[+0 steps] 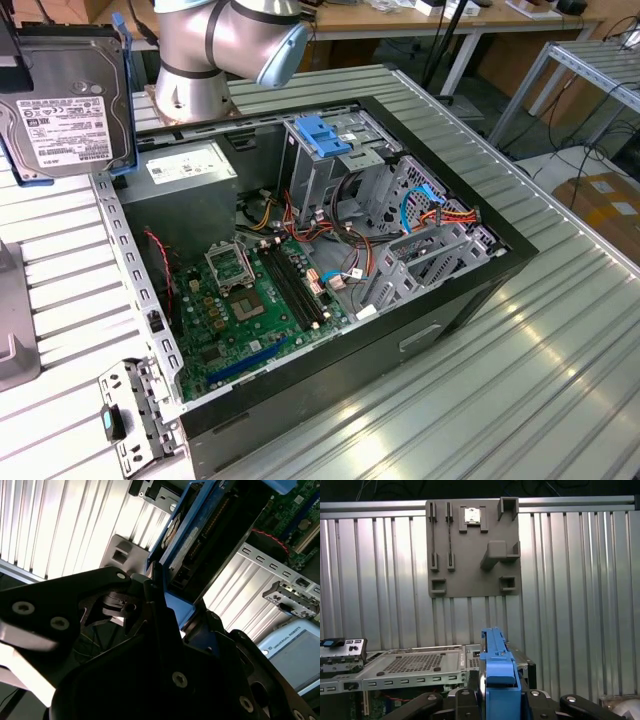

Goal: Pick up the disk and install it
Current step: 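Pick up the disk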

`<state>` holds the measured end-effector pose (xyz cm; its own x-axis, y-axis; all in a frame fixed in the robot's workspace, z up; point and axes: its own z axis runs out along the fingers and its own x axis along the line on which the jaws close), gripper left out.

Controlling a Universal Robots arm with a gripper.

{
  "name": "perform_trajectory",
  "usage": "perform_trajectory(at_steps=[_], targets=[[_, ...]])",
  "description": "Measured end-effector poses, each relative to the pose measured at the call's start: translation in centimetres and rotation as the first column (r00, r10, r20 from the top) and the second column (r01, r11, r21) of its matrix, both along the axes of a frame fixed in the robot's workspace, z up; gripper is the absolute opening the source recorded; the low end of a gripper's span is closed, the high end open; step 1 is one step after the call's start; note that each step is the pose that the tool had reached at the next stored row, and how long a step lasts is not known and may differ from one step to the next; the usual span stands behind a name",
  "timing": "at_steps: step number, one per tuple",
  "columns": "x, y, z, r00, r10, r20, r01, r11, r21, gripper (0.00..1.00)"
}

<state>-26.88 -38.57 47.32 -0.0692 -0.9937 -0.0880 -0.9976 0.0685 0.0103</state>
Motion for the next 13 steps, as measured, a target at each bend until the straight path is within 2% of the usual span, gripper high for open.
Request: perform_trajectory(at_steps=[7,13], targets=[[0.05,-0.79,-0.02,1.0,0.0,0.0,0.0,1.0,0.0,0.37],[0.47,-1.19,-0.05,1.0,0.0,-0.0001,0.0,1.0,-0.0001,0.37]])
